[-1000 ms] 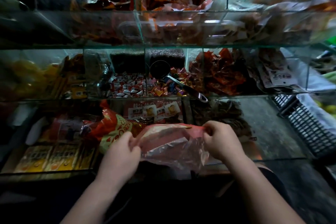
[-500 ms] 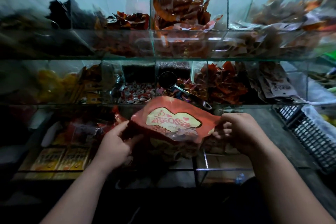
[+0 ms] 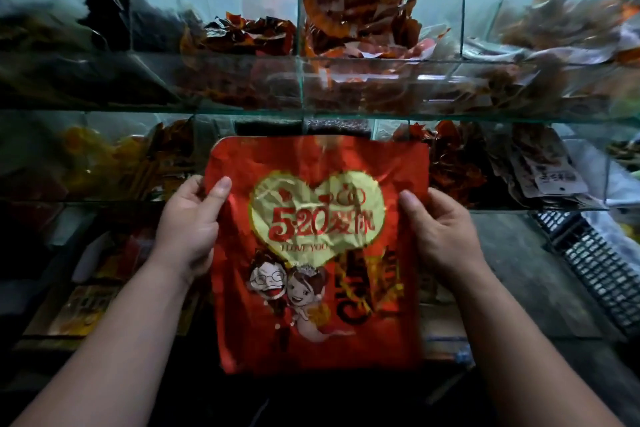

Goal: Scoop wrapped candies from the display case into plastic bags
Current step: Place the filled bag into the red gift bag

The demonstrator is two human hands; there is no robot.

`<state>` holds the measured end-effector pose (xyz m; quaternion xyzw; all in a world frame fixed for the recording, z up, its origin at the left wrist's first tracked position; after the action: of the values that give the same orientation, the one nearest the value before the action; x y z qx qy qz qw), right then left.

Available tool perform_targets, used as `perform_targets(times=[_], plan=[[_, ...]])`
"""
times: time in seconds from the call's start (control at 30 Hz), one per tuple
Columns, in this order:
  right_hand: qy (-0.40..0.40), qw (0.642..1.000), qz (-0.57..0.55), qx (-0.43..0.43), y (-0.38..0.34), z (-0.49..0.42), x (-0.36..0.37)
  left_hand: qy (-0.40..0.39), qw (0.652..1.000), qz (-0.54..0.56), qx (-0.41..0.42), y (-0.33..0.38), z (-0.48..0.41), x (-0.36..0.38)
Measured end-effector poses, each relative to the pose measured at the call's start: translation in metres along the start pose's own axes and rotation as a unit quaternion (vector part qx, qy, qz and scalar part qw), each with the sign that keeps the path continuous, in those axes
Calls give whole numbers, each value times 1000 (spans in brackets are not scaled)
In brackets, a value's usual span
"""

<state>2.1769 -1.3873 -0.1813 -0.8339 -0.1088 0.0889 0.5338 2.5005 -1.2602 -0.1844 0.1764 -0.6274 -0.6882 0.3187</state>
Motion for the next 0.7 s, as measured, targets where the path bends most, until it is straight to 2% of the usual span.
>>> perform_targets(times=[0.07, 0.13, 0.23, 0.3, 0.33, 0.43, 0.53, 0.6, 0.7], plan=[[47, 995, 72, -55, 4, -8, -1, 35, 992, -112, 47, 0, -7, -4], [49, 989, 124, -64, 13, -11, 5, 57, 989, -129, 33, -10, -11, -5], [64, 990, 122, -14, 38, -9, 6, 11, 992, -28, -119, -41, -7, -5], [103, 988, 116, 15, 47, -6, -1, -57, 974, -33, -215, -66, 9, -5], [113, 986, 117, 21, 49, -6, -4, -73, 971, -58, -221, -76, 16, -6], [89, 986, 132, 43, 48, 0, -2, -1, 983, -122, -141, -89, 28, -10], [35, 969, 225, 99, 53, 20, 2, 36, 985, -139, -96, -89, 30, -10], [48, 956, 265, 117, 60, 35, -3, 46, 975, -210, -61, -88, 29, -14], [81, 938, 322, 100, 62, 45, -10, 51, 956, -288, -19, -92, 27, -19]])
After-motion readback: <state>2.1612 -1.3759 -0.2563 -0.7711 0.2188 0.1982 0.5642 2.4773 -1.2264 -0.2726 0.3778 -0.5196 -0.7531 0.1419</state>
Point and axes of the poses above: each hand's wrist, its own z-axis away from the middle knuckle, its own x-axis out of the palm, y = z × x, the point moved 5 cm from there along -z, towards the middle knuckle, and after that the axes turned 12 degrees about -x, right-handed, at the moved point
